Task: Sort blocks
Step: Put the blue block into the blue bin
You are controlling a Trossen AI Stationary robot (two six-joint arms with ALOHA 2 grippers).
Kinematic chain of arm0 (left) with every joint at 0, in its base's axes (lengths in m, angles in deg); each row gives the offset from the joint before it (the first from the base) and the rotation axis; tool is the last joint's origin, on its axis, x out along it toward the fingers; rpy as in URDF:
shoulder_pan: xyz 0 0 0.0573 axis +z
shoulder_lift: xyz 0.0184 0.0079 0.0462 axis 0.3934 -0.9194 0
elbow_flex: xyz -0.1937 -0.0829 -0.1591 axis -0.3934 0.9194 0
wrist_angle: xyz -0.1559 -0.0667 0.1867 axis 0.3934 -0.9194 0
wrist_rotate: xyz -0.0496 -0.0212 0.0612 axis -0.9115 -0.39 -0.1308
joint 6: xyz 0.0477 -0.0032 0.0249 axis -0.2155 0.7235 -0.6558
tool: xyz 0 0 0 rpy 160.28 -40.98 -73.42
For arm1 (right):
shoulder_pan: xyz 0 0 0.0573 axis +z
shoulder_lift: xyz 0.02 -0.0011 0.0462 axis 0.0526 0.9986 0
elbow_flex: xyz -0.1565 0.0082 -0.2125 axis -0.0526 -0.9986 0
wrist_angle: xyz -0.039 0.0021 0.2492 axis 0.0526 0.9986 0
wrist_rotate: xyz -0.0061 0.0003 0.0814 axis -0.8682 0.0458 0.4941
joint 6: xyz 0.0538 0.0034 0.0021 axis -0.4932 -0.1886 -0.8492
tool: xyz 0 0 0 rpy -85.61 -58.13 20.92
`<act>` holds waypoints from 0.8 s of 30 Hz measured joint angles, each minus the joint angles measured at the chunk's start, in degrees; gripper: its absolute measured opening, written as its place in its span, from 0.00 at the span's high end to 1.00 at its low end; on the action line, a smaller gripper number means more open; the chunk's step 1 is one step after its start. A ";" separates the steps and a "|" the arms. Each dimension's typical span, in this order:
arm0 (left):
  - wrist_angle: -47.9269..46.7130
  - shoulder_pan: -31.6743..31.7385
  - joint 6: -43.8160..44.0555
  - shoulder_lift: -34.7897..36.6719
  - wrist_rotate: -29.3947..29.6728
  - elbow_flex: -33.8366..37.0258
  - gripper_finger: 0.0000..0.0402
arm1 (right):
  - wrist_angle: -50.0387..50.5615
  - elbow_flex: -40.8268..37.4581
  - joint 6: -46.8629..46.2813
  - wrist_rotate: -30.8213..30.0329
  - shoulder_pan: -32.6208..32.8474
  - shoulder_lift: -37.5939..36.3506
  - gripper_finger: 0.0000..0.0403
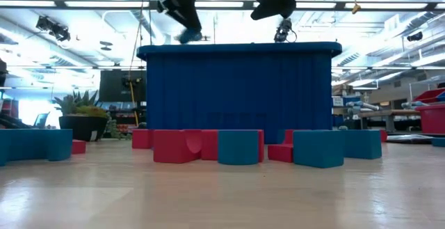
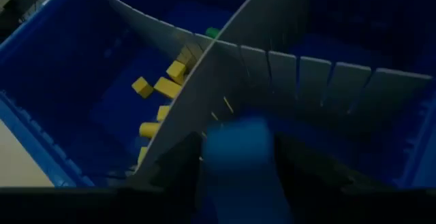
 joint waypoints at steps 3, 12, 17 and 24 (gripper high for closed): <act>0.16 0.30 0.10 -0.05 -0.65 0.00 0.43 | 0.00 0.00 -0.47 -0.02 0.00 0.00 0.50; -7.12 -5.13 4.96 -0.04 -3.73 -3.13 0.42 | 0.04 0.00 -0.48 -0.14 0.00 0.00 0.50; -13.15 -11.18 9.72 0.69 -4.00 -4.79 0.44 | 0.04 0.00 -0.43 -0.13 0.00 0.02 0.51; -22.44 -20.46 20.09 0.74 -8.41 -4.57 0.44 | 0.09 0.00 -0.40 -0.11 0.00 0.02 0.51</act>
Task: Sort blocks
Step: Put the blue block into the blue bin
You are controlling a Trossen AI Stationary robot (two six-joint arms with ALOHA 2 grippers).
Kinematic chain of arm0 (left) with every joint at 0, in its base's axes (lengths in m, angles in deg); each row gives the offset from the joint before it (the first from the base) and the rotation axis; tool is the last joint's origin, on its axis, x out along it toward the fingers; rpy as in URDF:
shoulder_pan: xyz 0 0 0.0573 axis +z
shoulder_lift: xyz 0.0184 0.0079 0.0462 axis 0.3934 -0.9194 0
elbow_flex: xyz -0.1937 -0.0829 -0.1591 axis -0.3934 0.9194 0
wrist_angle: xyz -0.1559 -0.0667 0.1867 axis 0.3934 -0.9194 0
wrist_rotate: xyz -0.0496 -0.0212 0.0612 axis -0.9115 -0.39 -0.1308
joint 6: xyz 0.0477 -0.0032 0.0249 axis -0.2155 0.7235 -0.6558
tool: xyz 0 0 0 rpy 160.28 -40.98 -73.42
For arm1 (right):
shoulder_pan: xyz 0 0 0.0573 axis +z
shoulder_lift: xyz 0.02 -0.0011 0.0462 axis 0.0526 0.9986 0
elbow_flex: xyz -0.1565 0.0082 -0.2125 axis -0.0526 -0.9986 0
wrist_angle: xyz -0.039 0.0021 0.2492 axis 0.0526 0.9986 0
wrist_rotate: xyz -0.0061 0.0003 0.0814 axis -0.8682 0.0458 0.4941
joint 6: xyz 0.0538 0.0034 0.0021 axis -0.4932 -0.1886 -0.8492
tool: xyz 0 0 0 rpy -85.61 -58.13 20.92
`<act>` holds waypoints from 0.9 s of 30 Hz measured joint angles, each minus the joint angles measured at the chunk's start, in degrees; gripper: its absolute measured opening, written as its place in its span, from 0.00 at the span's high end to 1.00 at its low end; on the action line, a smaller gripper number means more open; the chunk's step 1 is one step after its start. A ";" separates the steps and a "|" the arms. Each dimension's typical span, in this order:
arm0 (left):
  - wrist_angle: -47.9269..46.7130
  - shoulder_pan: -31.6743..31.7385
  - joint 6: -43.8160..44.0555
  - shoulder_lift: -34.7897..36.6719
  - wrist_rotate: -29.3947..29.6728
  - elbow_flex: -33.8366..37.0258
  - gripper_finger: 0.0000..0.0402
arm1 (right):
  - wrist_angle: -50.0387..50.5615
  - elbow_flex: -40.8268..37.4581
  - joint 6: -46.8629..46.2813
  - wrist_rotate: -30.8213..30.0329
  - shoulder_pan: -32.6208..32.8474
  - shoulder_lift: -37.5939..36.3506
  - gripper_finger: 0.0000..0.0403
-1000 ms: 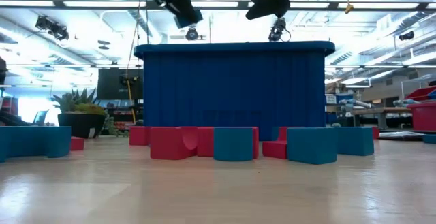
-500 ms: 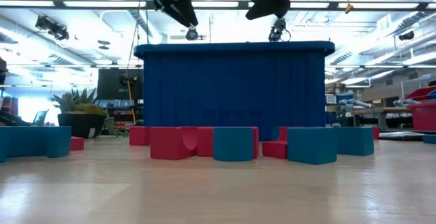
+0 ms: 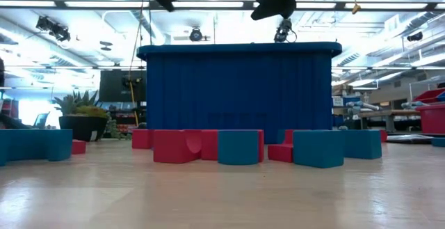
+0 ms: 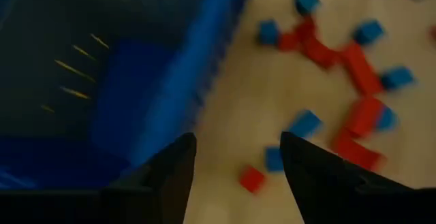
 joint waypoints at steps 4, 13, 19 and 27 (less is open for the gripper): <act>-1.45 -5.67 5.10 0.03 -0.37 1.84 0.44 | 0.00 0.00 0.41 0.04 0.00 0.00 0.51; 0.64 -15.58 16.06 -0.13 -6.33 12.07 0.44 | 0.04 0.00 0.66 0.19 0.00 0.00 0.51; 2.11 -19.63 22.13 -1.40 -8.99 19.19 0.44 | -0.02 0.02 1.51 0.17 0.00 0.00 0.52; 11.84 -23.16 25.07 -7.12 -12.09 25.11 0.45 | -0.04 0.02 2.12 0.13 0.00 0.00 0.52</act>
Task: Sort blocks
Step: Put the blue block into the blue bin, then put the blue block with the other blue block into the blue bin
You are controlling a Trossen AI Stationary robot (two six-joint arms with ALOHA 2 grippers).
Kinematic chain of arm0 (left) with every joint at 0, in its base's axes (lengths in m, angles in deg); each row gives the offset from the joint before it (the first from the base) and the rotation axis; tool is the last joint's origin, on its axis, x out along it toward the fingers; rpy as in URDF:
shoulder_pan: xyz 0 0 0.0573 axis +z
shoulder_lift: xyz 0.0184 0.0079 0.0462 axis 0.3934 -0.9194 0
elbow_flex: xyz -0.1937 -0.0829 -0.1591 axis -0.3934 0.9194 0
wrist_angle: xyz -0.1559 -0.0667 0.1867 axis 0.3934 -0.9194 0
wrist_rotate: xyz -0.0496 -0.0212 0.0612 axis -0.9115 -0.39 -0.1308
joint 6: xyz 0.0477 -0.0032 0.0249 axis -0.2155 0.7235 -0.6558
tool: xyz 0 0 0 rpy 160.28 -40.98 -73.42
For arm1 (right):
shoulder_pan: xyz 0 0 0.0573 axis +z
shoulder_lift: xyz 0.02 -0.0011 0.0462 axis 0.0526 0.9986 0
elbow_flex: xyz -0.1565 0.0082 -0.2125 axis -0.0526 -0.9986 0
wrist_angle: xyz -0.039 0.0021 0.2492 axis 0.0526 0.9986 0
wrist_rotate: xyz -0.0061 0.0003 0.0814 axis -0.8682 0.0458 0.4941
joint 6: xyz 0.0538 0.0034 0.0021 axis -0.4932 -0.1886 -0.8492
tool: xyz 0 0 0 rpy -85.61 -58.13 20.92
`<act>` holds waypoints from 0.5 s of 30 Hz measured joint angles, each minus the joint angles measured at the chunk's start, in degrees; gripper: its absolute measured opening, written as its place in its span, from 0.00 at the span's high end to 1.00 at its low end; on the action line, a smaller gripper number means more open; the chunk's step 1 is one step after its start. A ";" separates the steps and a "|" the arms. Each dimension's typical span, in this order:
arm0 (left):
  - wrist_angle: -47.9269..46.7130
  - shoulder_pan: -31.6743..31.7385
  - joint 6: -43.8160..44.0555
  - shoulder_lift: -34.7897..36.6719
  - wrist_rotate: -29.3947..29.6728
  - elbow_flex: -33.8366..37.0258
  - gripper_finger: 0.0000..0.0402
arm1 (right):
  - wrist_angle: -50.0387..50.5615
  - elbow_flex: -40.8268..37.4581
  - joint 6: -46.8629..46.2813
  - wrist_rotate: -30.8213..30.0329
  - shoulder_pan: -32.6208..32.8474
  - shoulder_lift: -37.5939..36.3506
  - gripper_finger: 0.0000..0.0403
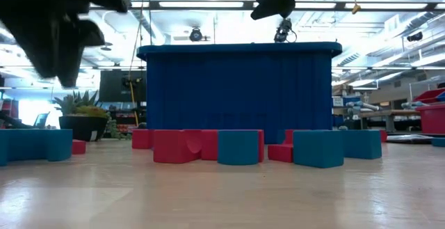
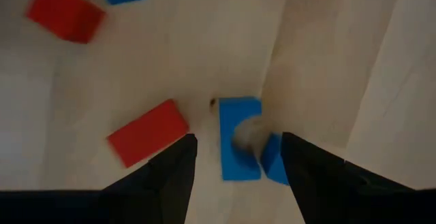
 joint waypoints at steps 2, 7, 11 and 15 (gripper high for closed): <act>0.79 -0.10 0.04 -1.59 -0.57 0.88 0.45 | -0.02 0.00 0.22 0.00 0.00 0.00 0.52; 1.60 -0.10 0.13 -4.21 -1.75 3.33 0.45 | 0.04 0.00 0.59 0.00 0.00 0.00 0.52; 2.03 -0.10 1.43 -4.63 -2.37 6.39 0.45 | 0.02 0.00 0.47 0.00 0.00 0.00 0.52; 6.08 -0.04 2.50 -4.63 -3.98 9.26 0.49 | 0.00 0.00 0.44 0.00 0.00 0.00 0.52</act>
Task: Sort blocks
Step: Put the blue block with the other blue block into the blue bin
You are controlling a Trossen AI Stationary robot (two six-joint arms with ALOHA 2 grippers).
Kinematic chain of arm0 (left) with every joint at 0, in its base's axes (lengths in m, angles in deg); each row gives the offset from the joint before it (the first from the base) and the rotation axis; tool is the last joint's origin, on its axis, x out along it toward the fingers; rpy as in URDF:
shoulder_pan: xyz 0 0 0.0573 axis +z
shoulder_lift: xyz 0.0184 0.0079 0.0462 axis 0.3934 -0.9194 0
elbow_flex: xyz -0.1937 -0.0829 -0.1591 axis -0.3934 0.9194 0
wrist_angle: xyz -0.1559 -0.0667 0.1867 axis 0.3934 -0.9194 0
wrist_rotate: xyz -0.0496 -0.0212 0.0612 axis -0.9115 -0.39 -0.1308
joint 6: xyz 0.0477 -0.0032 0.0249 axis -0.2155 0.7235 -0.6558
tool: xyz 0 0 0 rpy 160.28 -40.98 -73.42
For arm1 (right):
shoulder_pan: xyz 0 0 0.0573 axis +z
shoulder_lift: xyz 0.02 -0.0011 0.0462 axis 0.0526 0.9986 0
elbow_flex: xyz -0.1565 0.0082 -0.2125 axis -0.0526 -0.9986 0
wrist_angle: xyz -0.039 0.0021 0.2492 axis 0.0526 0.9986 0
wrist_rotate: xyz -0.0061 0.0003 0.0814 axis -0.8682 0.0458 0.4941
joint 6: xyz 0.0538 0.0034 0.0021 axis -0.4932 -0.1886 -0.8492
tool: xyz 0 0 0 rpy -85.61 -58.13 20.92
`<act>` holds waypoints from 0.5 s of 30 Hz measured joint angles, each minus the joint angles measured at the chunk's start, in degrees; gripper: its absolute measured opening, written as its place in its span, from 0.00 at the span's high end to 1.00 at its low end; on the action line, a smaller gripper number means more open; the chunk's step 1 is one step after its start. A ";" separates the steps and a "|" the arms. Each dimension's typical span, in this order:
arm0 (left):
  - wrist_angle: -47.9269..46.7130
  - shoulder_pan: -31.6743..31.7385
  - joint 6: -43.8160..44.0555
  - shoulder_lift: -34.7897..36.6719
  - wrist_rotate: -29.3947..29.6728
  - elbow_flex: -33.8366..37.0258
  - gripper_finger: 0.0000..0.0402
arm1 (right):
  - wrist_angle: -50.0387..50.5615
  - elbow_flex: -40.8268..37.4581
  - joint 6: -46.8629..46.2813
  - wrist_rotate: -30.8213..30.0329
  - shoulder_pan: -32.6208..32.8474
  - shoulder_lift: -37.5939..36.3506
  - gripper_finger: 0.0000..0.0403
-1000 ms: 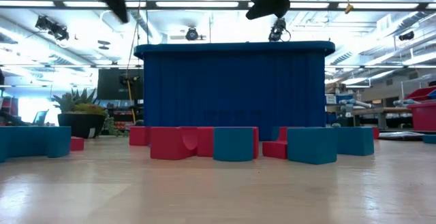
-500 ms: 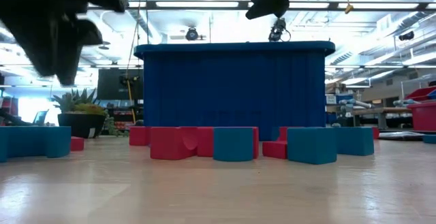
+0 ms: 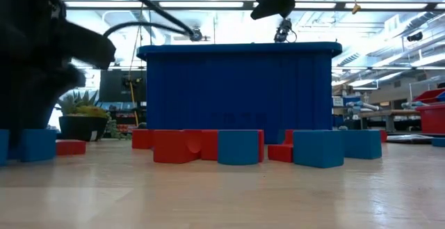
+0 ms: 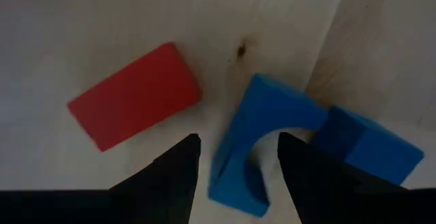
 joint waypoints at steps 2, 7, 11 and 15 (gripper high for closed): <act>3.32 0.00 0.06 0.00 -0.29 1.14 0.53 | 0.00 0.00 -0.02 0.00 0.00 0.00 0.52; 6.69 0.00 0.06 0.00 -0.28 2.98 0.65 | 0.00 0.00 -0.16 -0.08 0.00 0.00 0.53; 6.20 0.00 -1.34 0.00 -0.26 1.60 0.85 | 0.00 0.00 -0.39 -0.13 0.00 0.00 0.53; 1.22 0.02 -3.76 0.00 1.63 -3.44 0.93 | 0.00 0.00 -0.39 -0.13 0.00 0.00 0.53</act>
